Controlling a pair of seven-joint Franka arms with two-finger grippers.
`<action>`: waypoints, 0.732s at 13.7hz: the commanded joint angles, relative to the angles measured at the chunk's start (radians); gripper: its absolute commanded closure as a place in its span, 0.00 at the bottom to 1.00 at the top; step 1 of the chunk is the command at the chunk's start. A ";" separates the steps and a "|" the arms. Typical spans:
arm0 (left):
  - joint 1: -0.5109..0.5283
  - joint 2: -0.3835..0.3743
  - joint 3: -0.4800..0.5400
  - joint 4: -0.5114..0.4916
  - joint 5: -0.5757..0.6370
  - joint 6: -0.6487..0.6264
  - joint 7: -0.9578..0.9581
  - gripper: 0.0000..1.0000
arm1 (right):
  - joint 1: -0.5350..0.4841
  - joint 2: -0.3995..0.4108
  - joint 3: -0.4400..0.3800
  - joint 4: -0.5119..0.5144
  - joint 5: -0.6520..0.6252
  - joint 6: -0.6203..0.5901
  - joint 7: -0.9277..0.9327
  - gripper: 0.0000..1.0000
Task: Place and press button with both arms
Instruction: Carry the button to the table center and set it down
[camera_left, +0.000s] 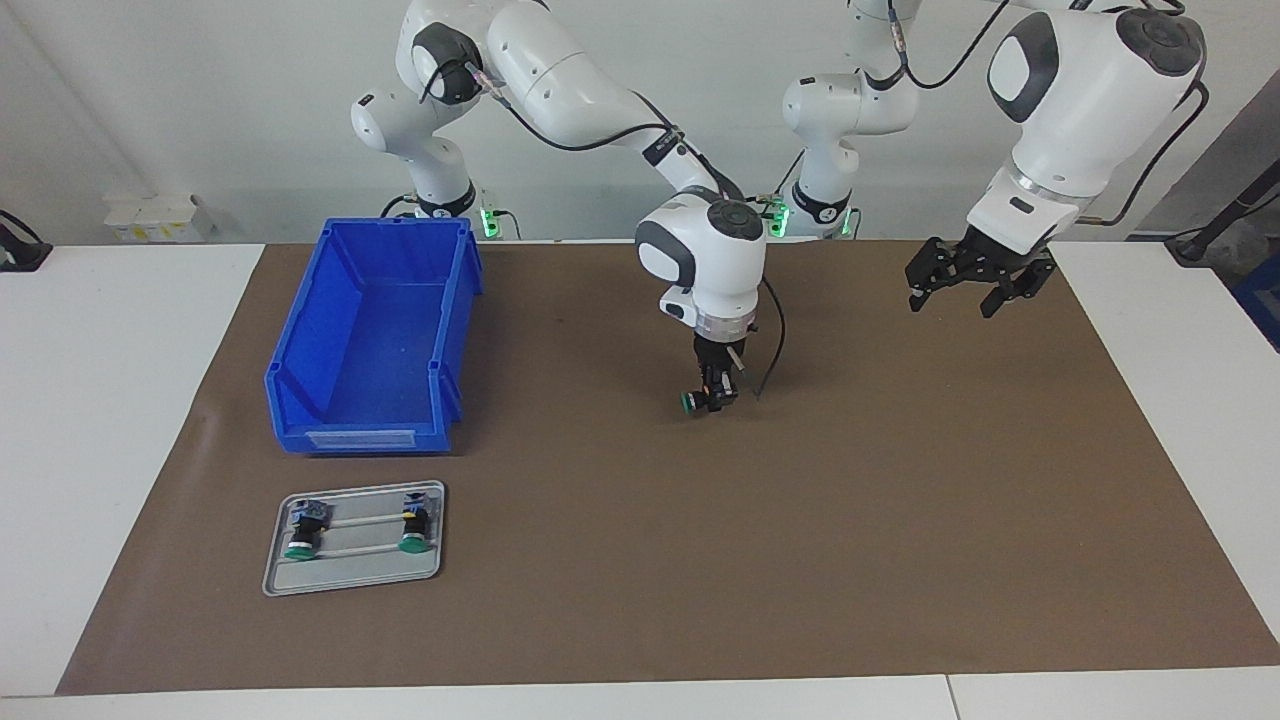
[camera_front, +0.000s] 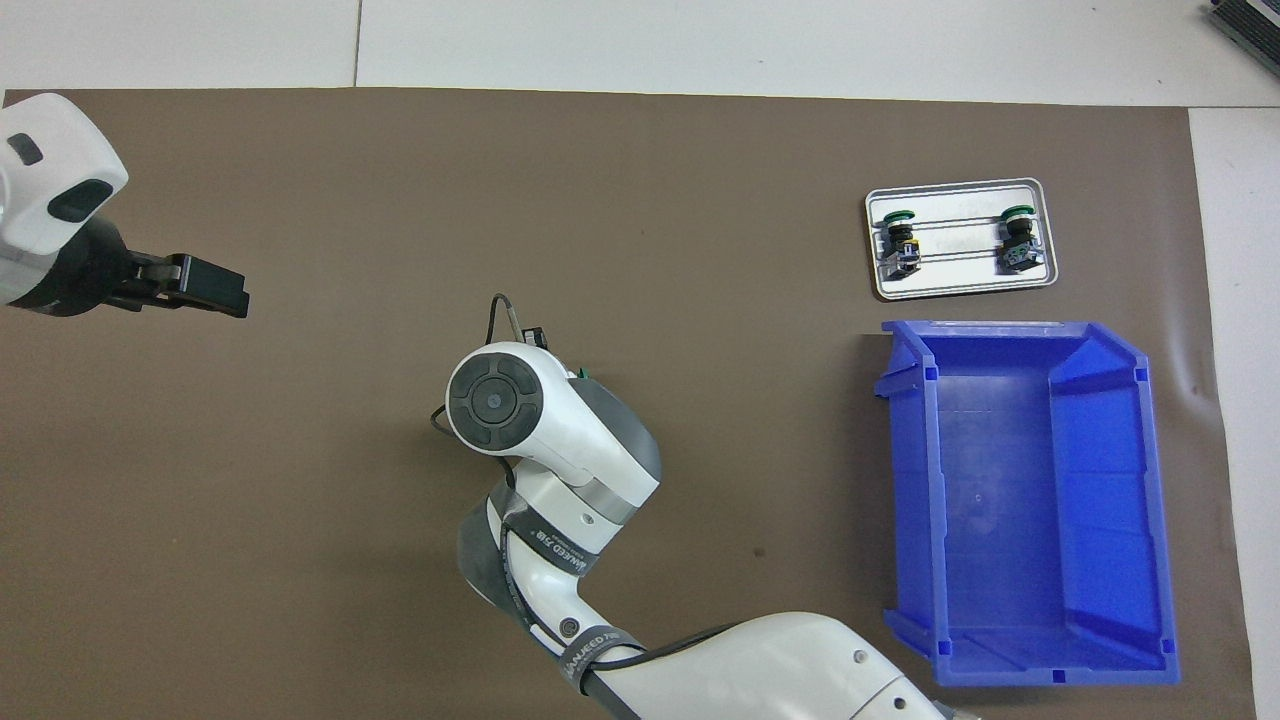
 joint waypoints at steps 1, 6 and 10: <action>0.005 -0.035 0.002 -0.037 -0.012 -0.005 0.010 0.00 | 0.003 -0.033 -0.001 -0.074 -0.017 0.067 0.055 0.27; -0.009 -0.033 -0.006 -0.032 -0.011 0.012 0.022 0.00 | 0.021 -0.059 -0.002 -0.067 -0.130 0.011 0.014 0.00; -0.066 -0.035 -0.009 -0.043 -0.011 0.042 0.088 0.00 | -0.083 -0.230 -0.001 -0.099 -0.129 -0.066 -0.246 0.00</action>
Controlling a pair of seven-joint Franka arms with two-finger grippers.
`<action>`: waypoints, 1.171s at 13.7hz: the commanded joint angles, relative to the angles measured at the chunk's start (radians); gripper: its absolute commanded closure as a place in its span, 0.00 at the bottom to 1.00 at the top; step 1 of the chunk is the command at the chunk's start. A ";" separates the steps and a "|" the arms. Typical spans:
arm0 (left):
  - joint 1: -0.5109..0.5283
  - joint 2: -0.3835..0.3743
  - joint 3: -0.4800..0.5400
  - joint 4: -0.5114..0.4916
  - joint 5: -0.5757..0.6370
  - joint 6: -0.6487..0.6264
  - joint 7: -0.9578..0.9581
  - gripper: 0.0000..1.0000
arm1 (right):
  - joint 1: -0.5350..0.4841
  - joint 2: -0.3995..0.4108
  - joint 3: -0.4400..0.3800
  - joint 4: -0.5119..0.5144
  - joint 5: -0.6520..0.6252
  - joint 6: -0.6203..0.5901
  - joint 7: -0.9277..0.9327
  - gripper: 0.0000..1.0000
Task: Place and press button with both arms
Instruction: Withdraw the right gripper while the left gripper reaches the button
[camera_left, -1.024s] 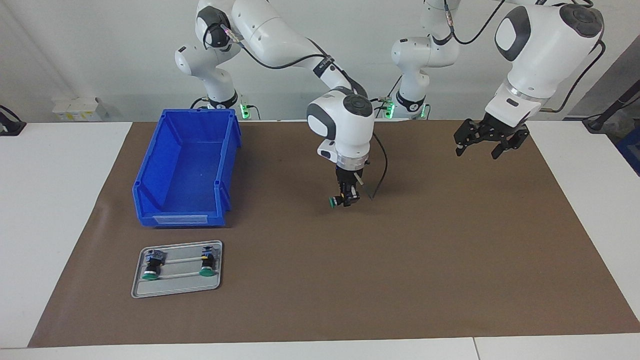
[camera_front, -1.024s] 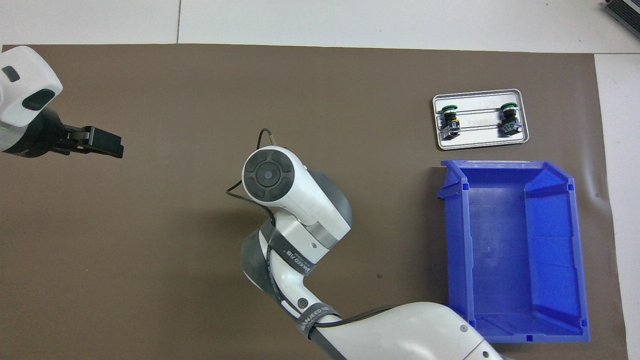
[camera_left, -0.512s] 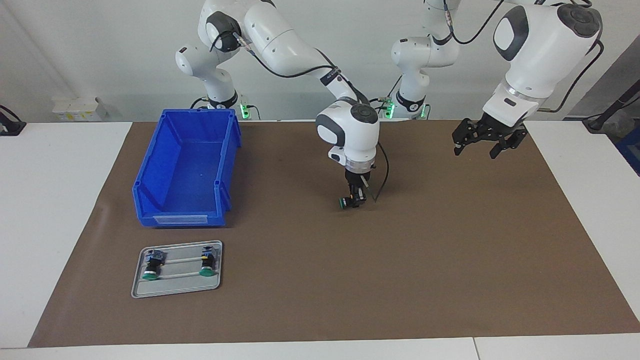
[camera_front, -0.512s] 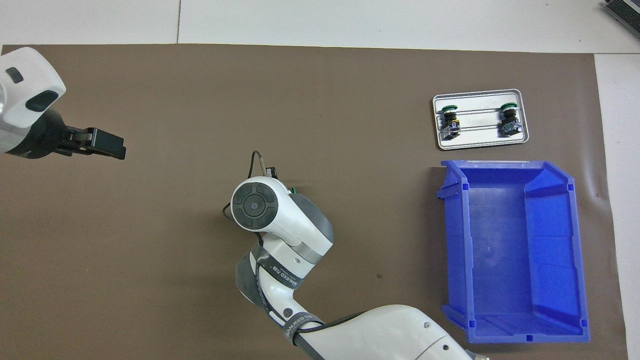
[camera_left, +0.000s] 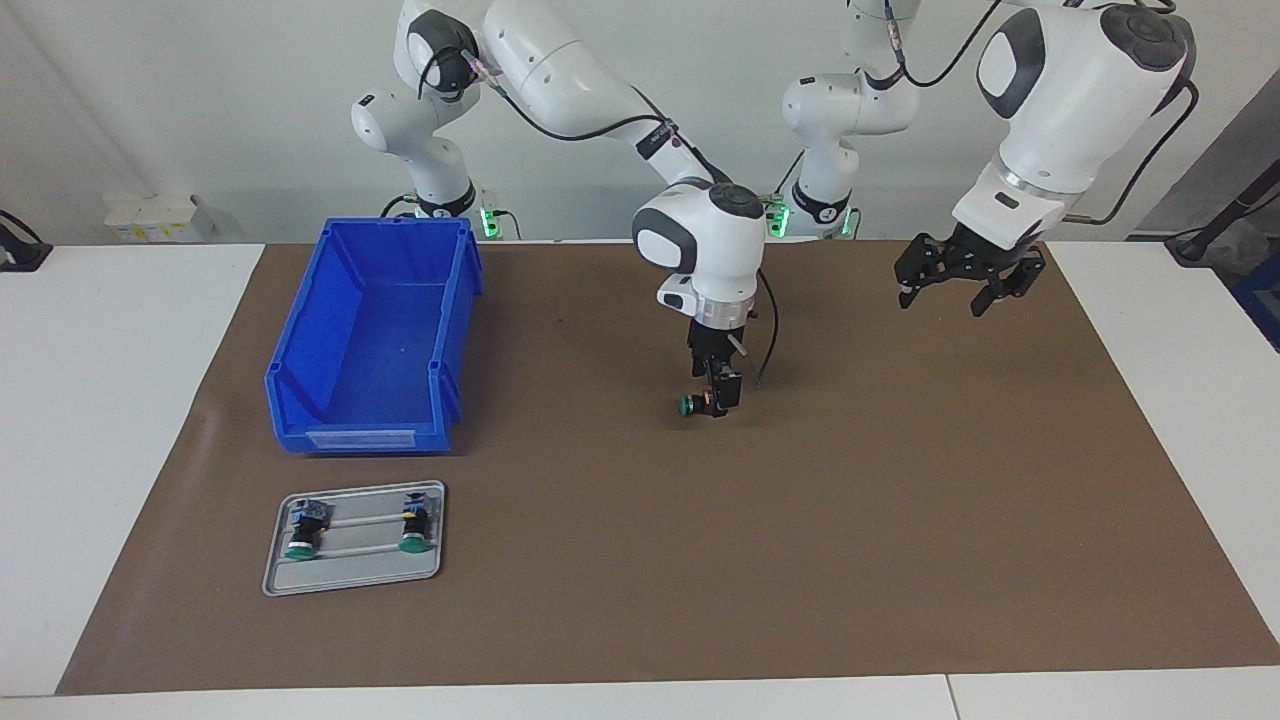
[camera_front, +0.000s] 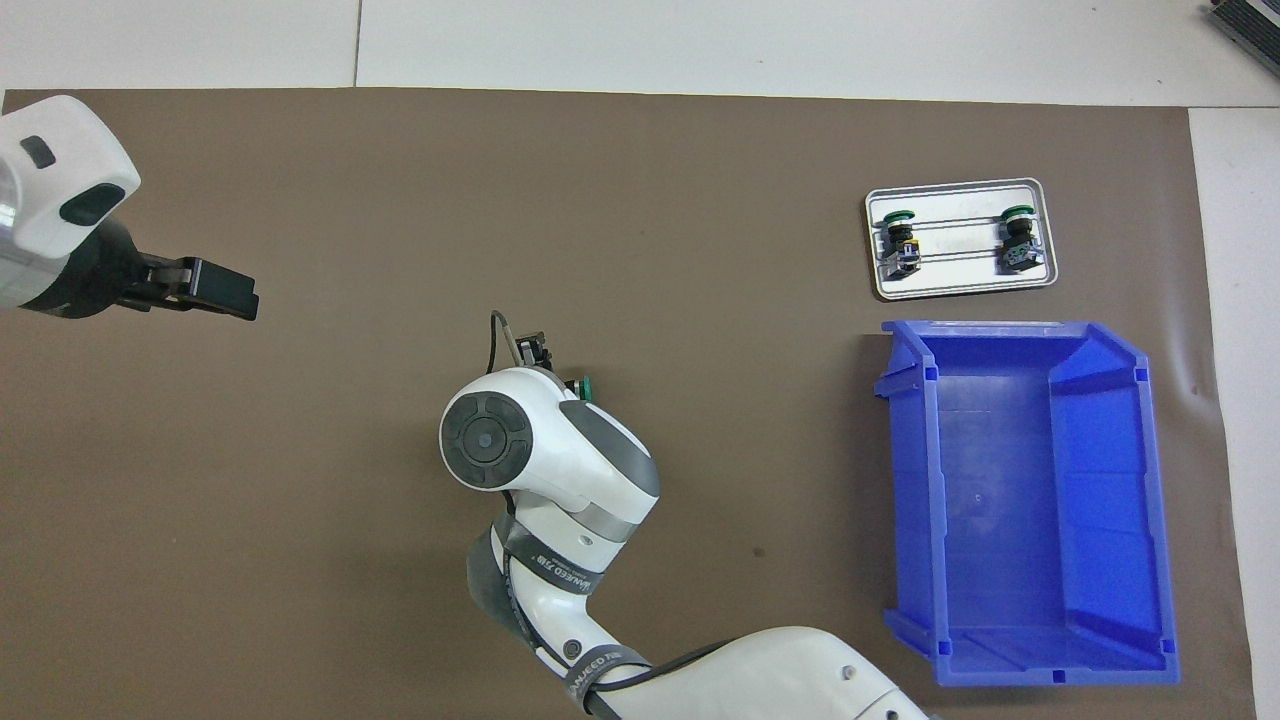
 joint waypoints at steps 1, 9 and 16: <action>-0.067 -0.030 0.010 -0.045 -0.009 0.042 0.102 0.00 | -0.101 -0.156 0.011 -0.065 -0.010 -0.080 -0.235 0.00; -0.310 0.054 0.008 -0.230 -0.009 0.359 0.478 0.00 | -0.506 -0.317 0.013 -0.069 0.123 -0.239 -1.243 0.00; -0.440 0.156 0.011 -0.296 -0.005 0.531 0.647 0.00 | -0.737 -0.458 0.010 -0.069 0.151 -0.404 -1.755 0.00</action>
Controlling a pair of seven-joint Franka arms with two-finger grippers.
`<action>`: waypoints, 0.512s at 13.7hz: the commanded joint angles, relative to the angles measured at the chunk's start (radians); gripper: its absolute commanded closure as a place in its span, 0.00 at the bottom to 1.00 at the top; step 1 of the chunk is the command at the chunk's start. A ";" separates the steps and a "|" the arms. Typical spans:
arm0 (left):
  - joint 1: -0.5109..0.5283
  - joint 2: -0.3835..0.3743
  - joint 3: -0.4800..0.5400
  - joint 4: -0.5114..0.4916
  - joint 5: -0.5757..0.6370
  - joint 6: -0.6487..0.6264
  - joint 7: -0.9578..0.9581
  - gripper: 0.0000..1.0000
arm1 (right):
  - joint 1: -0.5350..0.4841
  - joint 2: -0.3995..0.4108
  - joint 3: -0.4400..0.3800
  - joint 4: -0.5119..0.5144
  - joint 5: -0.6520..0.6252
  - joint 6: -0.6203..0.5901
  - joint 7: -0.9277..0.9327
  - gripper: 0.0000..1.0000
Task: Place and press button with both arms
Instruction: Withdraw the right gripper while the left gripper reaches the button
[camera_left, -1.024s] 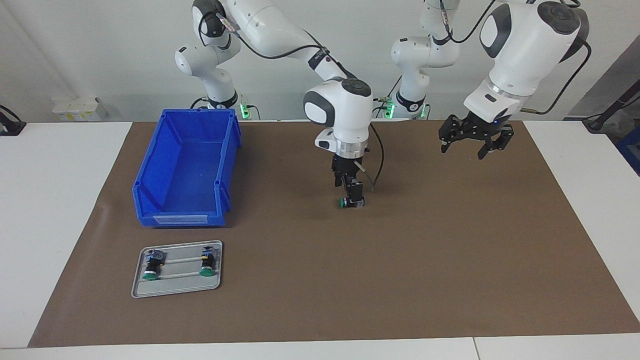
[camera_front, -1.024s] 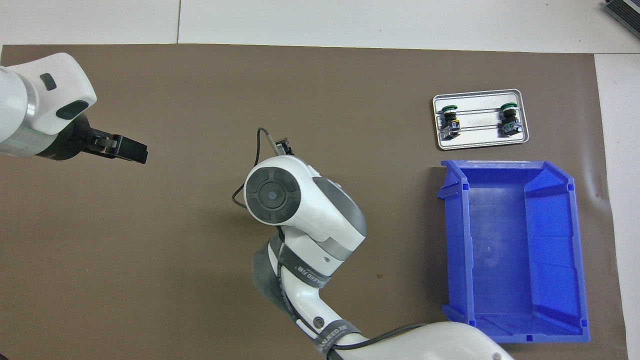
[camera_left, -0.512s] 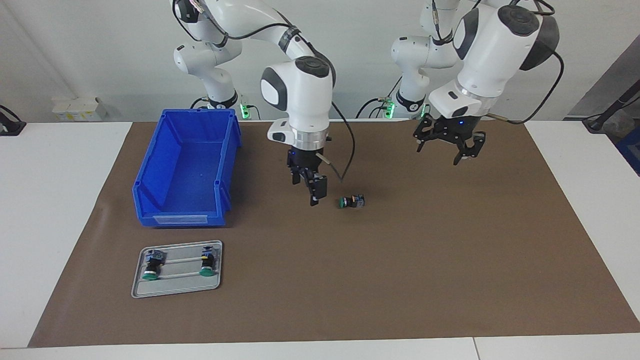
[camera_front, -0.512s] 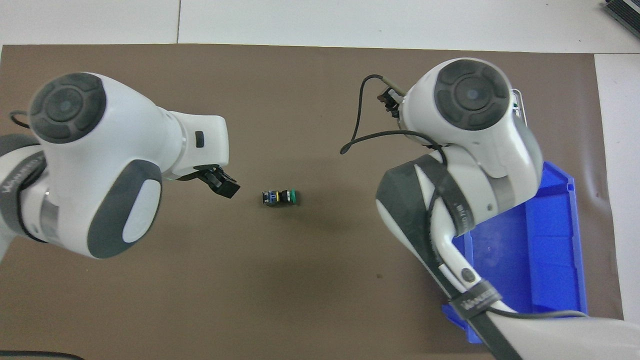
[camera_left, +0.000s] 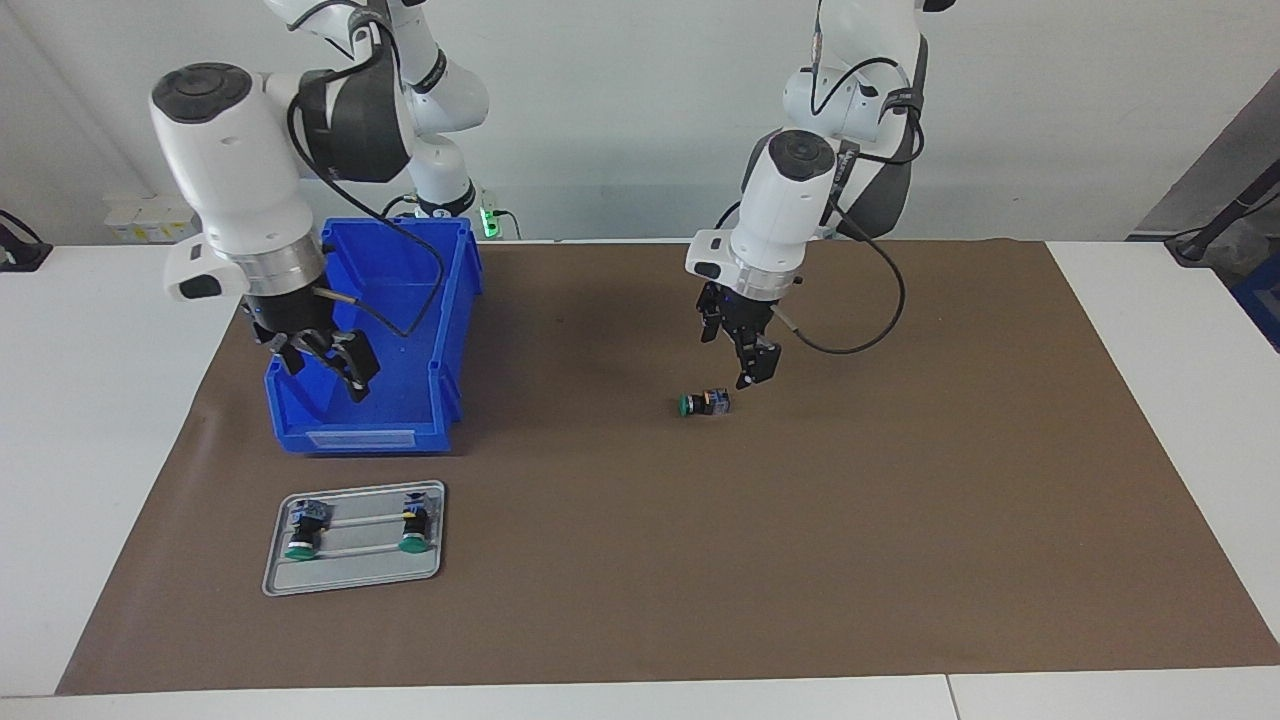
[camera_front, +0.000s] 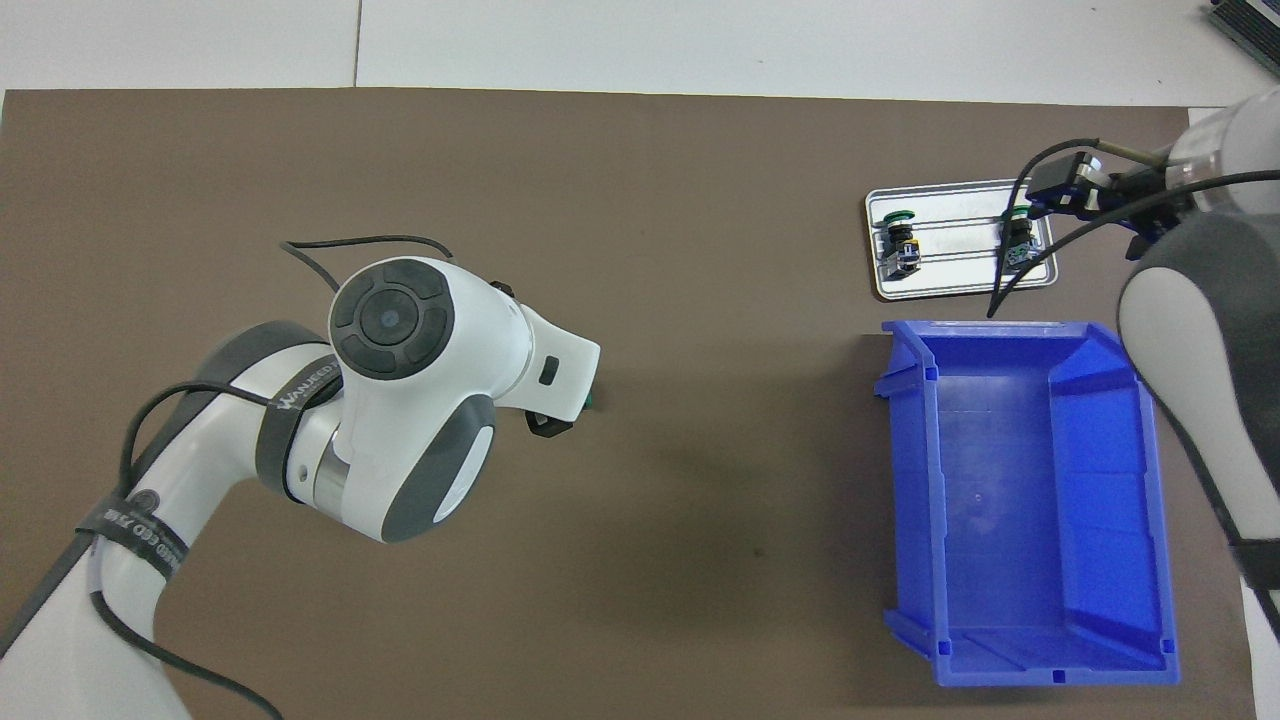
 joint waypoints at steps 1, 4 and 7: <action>-0.047 0.050 0.022 -0.016 0.008 0.034 0.034 0.00 | -0.028 -0.100 0.015 -0.038 0.013 -0.087 -0.045 0.00; -0.064 0.103 0.020 -0.011 0.099 0.042 0.029 0.00 | -0.044 -0.151 0.010 -0.038 0.005 -0.138 -0.050 0.00; -0.057 0.128 0.019 -0.077 0.099 0.201 0.029 0.07 | -0.084 -0.195 0.010 -0.040 0.007 -0.187 -0.088 0.00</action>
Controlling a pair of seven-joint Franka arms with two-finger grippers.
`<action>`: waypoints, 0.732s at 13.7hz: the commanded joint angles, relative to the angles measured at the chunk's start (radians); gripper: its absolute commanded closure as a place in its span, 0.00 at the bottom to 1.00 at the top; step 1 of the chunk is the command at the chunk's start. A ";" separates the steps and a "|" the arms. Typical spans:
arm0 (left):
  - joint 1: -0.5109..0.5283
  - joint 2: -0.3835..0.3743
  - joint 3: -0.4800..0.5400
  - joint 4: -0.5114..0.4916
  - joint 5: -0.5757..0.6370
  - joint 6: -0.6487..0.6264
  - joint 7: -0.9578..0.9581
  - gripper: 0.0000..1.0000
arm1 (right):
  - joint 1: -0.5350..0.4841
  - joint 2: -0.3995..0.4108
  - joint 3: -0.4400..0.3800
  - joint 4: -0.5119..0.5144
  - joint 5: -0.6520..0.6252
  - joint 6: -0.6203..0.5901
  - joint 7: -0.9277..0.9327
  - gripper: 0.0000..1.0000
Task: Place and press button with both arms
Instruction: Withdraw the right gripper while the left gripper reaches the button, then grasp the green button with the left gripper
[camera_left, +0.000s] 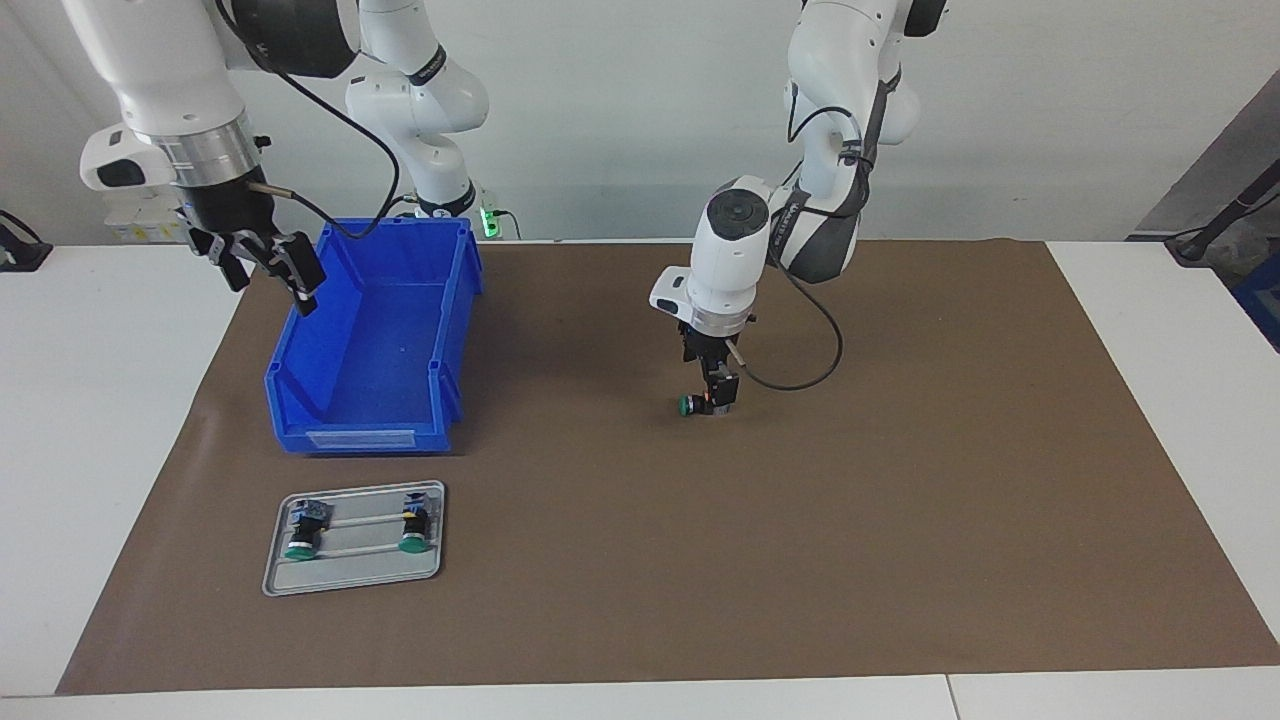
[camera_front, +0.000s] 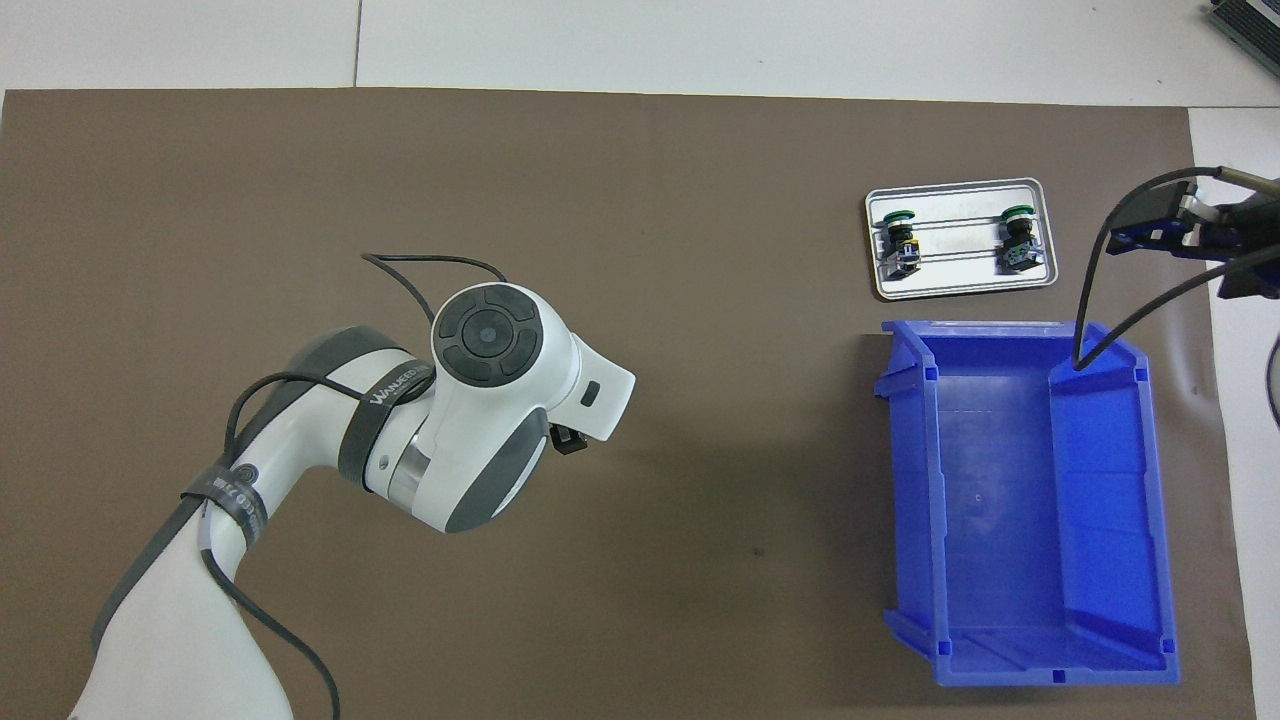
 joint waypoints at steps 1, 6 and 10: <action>-0.006 -0.002 0.017 -0.072 0.016 0.118 0.019 0.07 | -0.044 -0.049 0.010 -0.063 0.012 -0.020 -0.093 0.00; 0.017 -0.003 0.015 -0.103 0.011 0.150 0.045 0.08 | 0.012 -0.164 0.027 -0.299 0.016 0.073 -0.176 0.00; 0.027 0.000 0.011 -0.196 0.003 0.317 0.050 0.10 | 0.034 -0.095 0.028 -0.191 0.006 0.023 -0.337 0.00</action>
